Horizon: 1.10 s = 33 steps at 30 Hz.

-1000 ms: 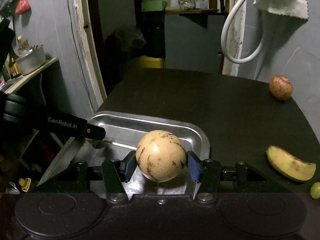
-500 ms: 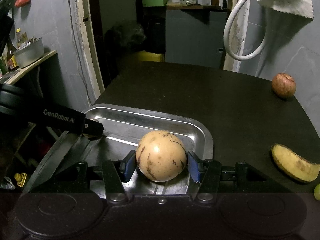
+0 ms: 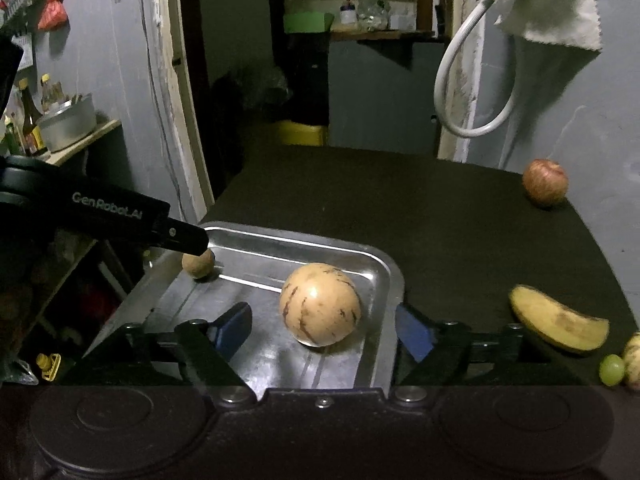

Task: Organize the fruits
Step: 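Carry both fruits over the metal tray and open both tools to release them, then withdraw both tools from the tray back toward the loose fruits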

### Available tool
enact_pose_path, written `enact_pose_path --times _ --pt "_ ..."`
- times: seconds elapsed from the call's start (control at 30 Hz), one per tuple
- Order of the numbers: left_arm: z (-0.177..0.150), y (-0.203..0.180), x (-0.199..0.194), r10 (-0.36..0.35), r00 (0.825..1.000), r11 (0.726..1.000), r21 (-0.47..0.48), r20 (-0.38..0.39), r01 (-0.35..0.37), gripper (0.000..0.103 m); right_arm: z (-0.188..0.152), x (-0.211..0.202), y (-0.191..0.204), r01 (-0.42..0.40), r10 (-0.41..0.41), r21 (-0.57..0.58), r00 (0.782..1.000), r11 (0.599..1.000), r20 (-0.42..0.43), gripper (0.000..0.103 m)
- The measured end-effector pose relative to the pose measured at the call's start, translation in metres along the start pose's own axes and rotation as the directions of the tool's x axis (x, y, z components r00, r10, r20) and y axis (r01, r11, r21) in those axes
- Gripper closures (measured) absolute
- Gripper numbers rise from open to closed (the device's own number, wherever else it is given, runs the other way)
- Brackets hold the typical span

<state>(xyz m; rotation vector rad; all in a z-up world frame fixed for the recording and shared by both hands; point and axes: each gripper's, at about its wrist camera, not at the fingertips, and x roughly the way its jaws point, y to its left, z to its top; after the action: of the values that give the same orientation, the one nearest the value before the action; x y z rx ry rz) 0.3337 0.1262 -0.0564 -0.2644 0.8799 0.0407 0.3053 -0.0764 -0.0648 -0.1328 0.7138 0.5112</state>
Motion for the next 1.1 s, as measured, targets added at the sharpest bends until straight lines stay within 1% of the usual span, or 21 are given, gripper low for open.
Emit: enact_pose_path --times 0.07,0.13,0.17,0.33,0.4,0.5,0.73,0.83,0.93,1.1 --pt "-0.001 -0.001 -0.008 0.008 1.000 1.000 -0.003 0.016 -0.008 0.039 -0.001 -0.011 -0.002 0.003 -0.003 0.007 1.000 1.000 0.013 0.020" --pt "-0.004 -0.003 -0.017 0.017 0.999 1.000 -0.007 0.032 -0.016 0.029 -0.003 -0.023 -0.005 0.005 -0.006 0.018 1.000 1.000 0.029 0.011" --pt "-0.005 -0.004 -0.022 0.021 0.999 1.000 -0.009 0.040 -0.020 0.027 -0.004 -0.029 -0.005 0.004 -0.005 0.022 0.999 1.000 0.038 0.010" --pt "-0.016 -0.009 -0.045 0.038 0.997 0.999 -0.021 0.062 -0.037 0.008 -0.015 -0.056 -0.010 -0.004 0.002 0.034 0.998 0.999 0.057 0.008" --pt "-0.024 -0.013 -0.056 0.063 0.995 0.998 -0.022 0.075 -0.062 0.004 -0.020 -0.066 -0.010 -0.007 0.004 0.037 0.998 0.999 0.062 0.007" --pt "-0.035 -0.018 -0.070 0.085 0.993 0.996 -0.026 0.082 -0.084 0.003 -0.028 -0.081 -0.013 -0.013 0.010 0.047 0.998 0.999 0.066 0.003" --pt "-0.065 -0.025 -0.100 0.117 0.990 0.993 -0.034 0.077 -0.114 0.001 -0.055 -0.116 -0.017 -0.026 0.022 0.063 0.998 0.998 0.058 0.001" --pt "-0.079 -0.029 -0.109 0.124 0.991 0.992 -0.019 0.058 -0.123 0.001 -0.070 -0.130 -0.021 -0.033 0.030 0.073 0.999 0.997 0.042 0.001" --pt "-0.095 -0.034 -0.117 0.133 0.991 0.991 0.007 0.034 -0.133 0.001 -0.085 -0.140 -0.023 -0.029 0.028 0.068 1.000 0.997 0.006 0.001" --pt "-0.124 -0.043 -0.127 0.127 0.991 0.991 0.041 -0.032 -0.126 0.001 -0.106 -0.153 -0.035 -0.015 0.019 0.082 0.999 0.997 -0.045 0.001"
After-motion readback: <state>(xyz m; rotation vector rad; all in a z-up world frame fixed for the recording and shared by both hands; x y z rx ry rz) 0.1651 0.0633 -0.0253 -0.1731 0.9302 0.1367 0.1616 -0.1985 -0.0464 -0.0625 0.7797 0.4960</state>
